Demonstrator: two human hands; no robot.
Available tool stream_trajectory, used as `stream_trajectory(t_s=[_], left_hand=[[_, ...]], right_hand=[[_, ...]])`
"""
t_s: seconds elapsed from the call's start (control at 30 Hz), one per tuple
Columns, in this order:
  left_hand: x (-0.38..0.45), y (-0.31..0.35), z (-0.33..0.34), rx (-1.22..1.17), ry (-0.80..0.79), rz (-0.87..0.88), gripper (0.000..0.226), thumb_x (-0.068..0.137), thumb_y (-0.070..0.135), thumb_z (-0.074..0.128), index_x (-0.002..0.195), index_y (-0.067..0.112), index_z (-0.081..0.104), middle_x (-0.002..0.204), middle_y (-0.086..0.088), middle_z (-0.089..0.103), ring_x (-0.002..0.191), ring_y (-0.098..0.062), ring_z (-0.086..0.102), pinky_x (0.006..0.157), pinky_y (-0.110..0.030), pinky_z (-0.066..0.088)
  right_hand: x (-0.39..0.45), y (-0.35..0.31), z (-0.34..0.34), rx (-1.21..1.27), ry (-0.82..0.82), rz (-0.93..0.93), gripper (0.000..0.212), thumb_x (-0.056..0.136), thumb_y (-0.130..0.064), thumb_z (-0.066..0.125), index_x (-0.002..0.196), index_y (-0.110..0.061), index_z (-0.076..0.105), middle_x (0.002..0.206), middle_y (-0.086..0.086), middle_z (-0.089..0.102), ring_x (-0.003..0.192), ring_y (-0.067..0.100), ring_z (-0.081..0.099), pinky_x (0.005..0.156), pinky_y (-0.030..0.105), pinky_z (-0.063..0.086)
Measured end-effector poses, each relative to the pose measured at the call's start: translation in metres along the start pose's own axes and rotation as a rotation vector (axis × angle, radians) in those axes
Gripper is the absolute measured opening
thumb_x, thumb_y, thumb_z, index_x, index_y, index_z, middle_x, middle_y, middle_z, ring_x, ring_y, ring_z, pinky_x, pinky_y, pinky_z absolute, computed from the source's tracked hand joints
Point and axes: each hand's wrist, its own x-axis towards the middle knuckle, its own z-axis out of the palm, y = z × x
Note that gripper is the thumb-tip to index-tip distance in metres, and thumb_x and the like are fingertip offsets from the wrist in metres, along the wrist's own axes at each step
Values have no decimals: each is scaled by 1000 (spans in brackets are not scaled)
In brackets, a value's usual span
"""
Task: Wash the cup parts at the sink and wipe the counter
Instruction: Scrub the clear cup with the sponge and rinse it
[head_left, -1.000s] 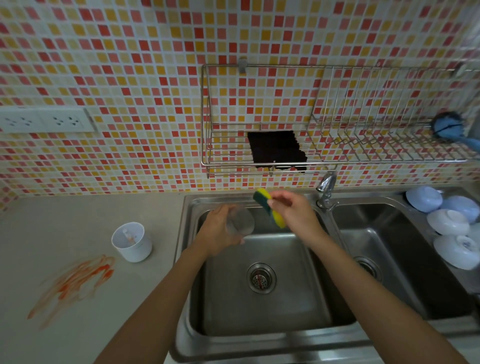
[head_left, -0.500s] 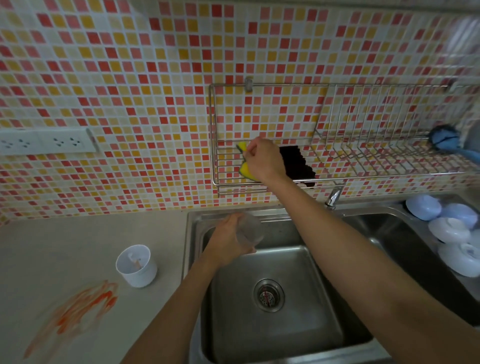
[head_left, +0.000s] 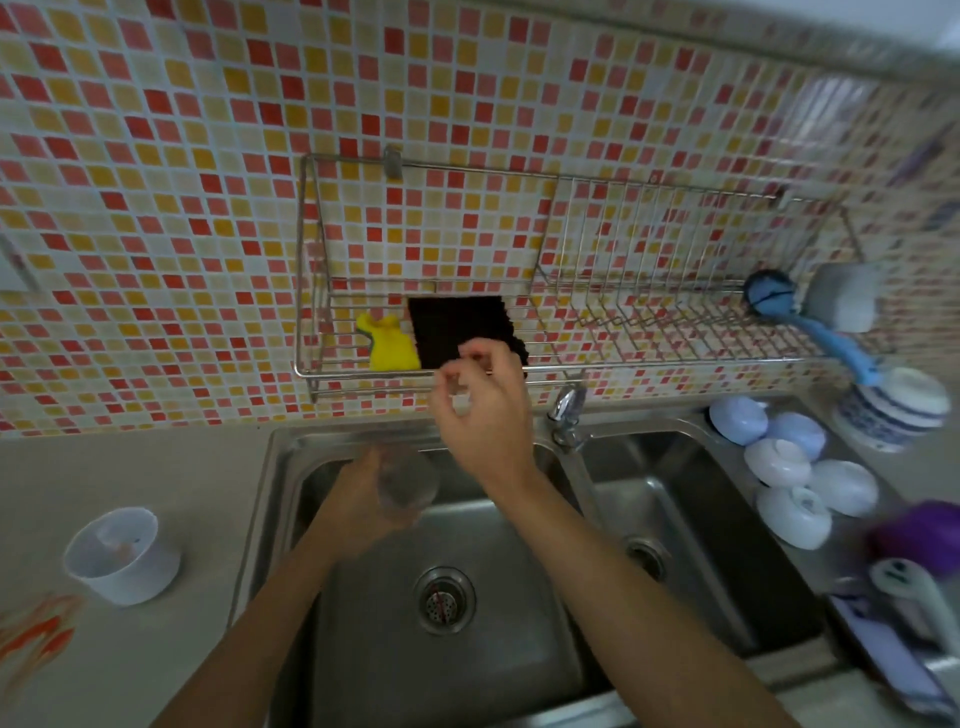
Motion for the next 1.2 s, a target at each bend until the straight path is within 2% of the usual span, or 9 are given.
stream_trajectory(t_s=[0.13, 0.27, 0.37, 0.47, 0.73, 0.9, 0.97, 1.07, 1.2], left_hand=[[7, 21, 37, -59, -25, -66, 84, 52, 23, 93, 121, 30, 46, 119, 8, 56, 110, -9, 53, 88, -22, 43], [20, 58, 84, -141, -21, -108, 83, 54, 17, 93, 124, 19, 48, 112, 9, 56, 99, -2, 54, 76, -2, 36], [32, 82, 117, -220, -1, -120, 81, 54, 6, 91, 122, 14, 48, 104, 14, 55, 90, 12, 52, 73, 5, 36], [42, 96, 135, -180, 16, -129, 86, 53, 13, 93, 127, 13, 49, 103, 16, 51, 90, 6, 50, 72, 9, 31], [64, 101, 151, -61, -1, -171, 93, 56, 24, 92, 135, 23, 42, 118, 14, 39, 108, -2, 40, 84, 0, 26], [69, 104, 160, -61, 21, -186, 91, 56, 17, 92, 134, 18, 45, 119, 10, 44, 98, 1, 45, 73, 10, 29], [70, 104, 166, -79, 26, -216, 87, 56, 14, 91, 131, 19, 47, 123, 7, 48, 91, 3, 55, 75, 2, 42], [69, 101, 168, -69, 55, -247, 90, 52, 32, 92, 129, 24, 46, 125, 3, 54, 104, -13, 61, 91, -34, 54], [70, 95, 164, -34, 96, -299, 90, 50, 41, 91, 128, 27, 47, 121, 3, 58, 110, -17, 57, 97, -39, 50]], right_hand=[[-60, 78, -64, -107, 1, -79, 13, 82, -16, 63, 81, -5, 69, 93, 9, 61, 88, 14, 52, 79, 23, 42], [-73, 175, -91, -188, -228, 294, 18, 88, -23, 57, 89, -10, 70, 87, 6, 69, 79, 18, 61, 71, 27, 48], [-63, 235, -89, -203, -406, 513, 17, 91, -19, 60, 101, -9, 69, 100, 13, 70, 91, 33, 63, 77, 33, 46], [-55, 267, -76, -174, -602, 666, 27, 96, -19, 54, 120, -9, 60, 107, 14, 69, 101, 33, 63, 78, 27, 41], [-65, 291, -38, -106, -760, 603, 32, 100, -22, 45, 130, -21, 55, 112, 18, 68, 104, 37, 63, 88, 36, 46], [-64, 289, -28, -127, -841, 493, 31, 100, -23, 46, 127, -20, 59, 116, 19, 66, 103, 37, 63, 88, 39, 49], [-64, 289, -29, -126, -828, 475, 30, 99, -23, 48, 126, -19, 60, 116, 18, 66, 103, 37, 62, 88, 39, 49], [-67, 289, -32, -95, -808, 454, 29, 99, -25, 49, 124, -15, 60, 111, 16, 68, 99, 33, 64, 85, 35, 49], [-69, 289, -33, -61, -774, 450, 30, 101, -31, 43, 119, -16, 62, 105, 15, 69, 90, 30, 66, 80, 33, 50]])
